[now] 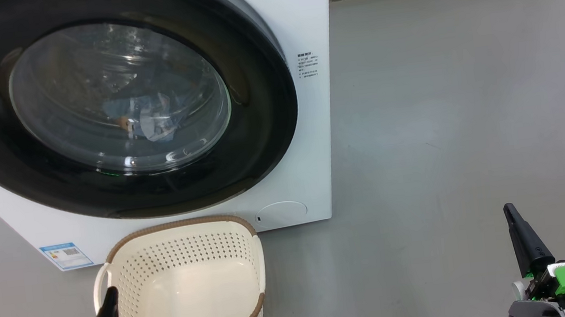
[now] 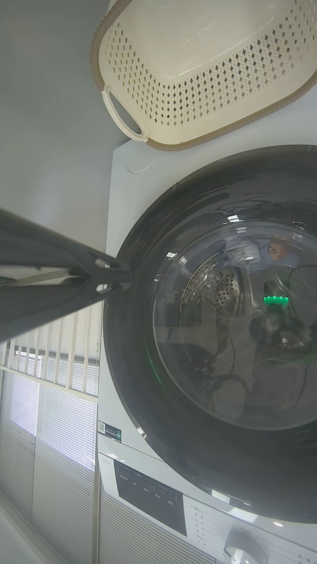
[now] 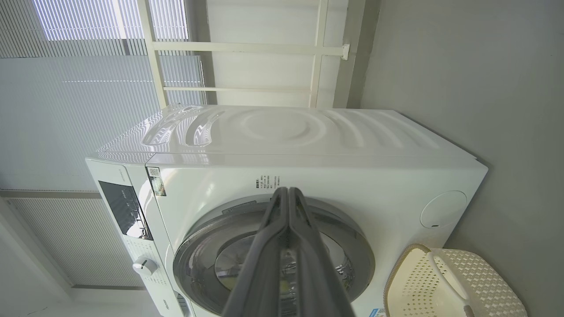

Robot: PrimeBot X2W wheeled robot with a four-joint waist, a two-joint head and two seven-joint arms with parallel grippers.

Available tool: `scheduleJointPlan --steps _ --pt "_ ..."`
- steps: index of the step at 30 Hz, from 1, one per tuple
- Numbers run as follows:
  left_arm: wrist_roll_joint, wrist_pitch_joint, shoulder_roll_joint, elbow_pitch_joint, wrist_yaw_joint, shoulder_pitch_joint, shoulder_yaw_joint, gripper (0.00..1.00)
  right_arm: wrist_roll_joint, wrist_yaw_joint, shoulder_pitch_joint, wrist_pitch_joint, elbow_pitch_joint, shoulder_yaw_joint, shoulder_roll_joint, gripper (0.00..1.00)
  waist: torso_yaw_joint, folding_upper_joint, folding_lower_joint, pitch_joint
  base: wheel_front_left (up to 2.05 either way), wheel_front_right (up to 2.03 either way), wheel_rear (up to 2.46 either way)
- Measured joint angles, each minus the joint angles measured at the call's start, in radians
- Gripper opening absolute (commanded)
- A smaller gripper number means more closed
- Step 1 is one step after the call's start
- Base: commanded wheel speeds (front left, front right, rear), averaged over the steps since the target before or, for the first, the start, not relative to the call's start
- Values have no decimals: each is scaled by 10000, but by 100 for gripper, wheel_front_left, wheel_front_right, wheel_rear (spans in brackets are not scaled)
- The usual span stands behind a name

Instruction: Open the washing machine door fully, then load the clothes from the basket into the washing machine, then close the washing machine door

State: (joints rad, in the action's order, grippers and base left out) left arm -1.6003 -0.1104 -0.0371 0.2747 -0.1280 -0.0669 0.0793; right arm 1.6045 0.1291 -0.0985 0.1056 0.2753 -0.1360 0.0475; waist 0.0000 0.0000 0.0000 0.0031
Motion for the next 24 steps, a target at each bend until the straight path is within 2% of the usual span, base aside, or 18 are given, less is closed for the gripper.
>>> scheduleJointPlan --steps 24 --pt "0 0 2 0 0 0 0 0 0 0 8 0 0 -2 -2 0 0 0 0 0 0 0 0"
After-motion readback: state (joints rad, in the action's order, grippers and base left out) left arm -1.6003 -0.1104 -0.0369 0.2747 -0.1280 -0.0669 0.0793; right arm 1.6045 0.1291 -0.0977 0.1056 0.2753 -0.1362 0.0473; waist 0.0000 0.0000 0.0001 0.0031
